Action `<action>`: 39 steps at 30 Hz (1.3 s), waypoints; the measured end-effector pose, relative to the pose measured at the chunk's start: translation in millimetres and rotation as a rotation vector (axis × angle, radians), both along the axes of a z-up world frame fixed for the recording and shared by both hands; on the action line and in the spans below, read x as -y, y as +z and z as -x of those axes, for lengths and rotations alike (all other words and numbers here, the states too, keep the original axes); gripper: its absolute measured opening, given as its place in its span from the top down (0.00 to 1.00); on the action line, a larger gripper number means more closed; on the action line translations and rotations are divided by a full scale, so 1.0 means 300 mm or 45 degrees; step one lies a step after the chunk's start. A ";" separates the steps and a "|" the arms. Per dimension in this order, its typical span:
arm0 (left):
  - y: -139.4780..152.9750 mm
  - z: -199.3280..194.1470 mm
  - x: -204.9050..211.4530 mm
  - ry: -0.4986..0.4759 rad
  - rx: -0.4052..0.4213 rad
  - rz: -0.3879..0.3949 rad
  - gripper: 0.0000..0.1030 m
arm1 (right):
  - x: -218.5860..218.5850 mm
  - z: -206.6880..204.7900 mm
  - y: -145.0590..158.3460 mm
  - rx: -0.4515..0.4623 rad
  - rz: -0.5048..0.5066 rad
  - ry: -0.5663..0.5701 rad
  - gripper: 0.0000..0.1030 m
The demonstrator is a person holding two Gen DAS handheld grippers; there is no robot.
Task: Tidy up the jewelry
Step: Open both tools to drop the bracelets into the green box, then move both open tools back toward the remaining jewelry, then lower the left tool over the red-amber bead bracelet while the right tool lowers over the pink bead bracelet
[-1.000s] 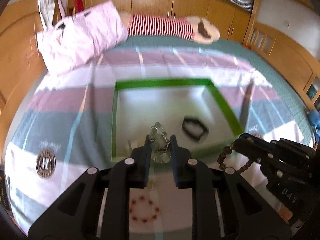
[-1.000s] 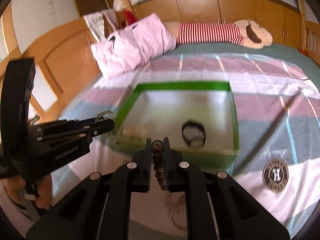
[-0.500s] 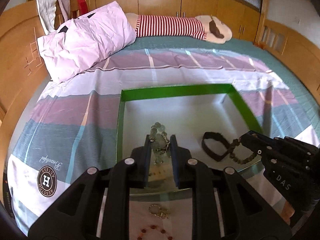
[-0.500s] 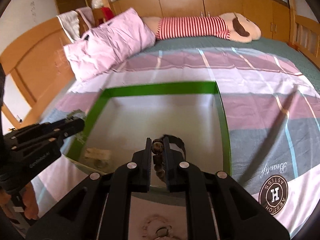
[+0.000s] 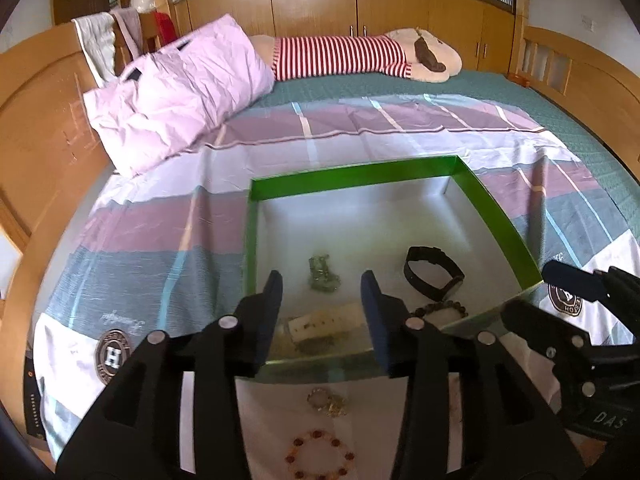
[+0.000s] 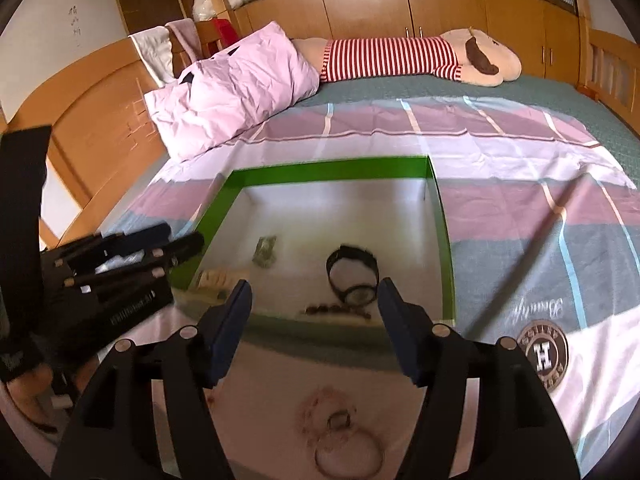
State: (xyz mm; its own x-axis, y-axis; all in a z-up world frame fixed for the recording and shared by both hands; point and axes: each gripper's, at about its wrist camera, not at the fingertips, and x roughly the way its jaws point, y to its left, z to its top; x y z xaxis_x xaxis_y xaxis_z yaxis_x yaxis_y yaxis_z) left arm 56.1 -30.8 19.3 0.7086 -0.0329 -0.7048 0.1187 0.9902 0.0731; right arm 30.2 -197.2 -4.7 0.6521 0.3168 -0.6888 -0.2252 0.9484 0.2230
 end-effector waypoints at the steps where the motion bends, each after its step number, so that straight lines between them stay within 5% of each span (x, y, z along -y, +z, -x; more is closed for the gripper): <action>1: 0.006 0.013 -0.007 0.009 0.011 -0.006 0.56 | 0.003 0.011 -0.004 -0.008 0.001 0.007 0.36; 9: -0.004 0.124 -0.082 0.047 -0.047 0.012 0.41 | -0.005 0.122 -0.166 -0.216 0.178 0.064 0.32; 15: -0.157 0.091 -0.268 0.173 -0.459 0.303 0.42 | -0.055 0.147 -0.288 -0.376 0.298 0.176 0.32; 20: -0.204 0.109 -0.206 0.123 -0.507 0.158 0.27 | -0.090 0.149 -0.355 -0.452 0.381 0.204 0.32; 27: -0.304 0.098 -0.149 0.101 -0.673 0.056 0.25 | -0.075 0.139 -0.343 -0.443 0.302 0.187 0.33; 38: -0.333 0.066 -0.290 0.297 -0.774 0.256 0.18 | -0.170 0.047 -0.328 -0.318 0.350 0.170 0.32; 39: -0.336 0.068 -0.299 0.301 -0.779 0.263 0.18 | -0.176 0.045 -0.329 -0.317 0.346 0.174 0.42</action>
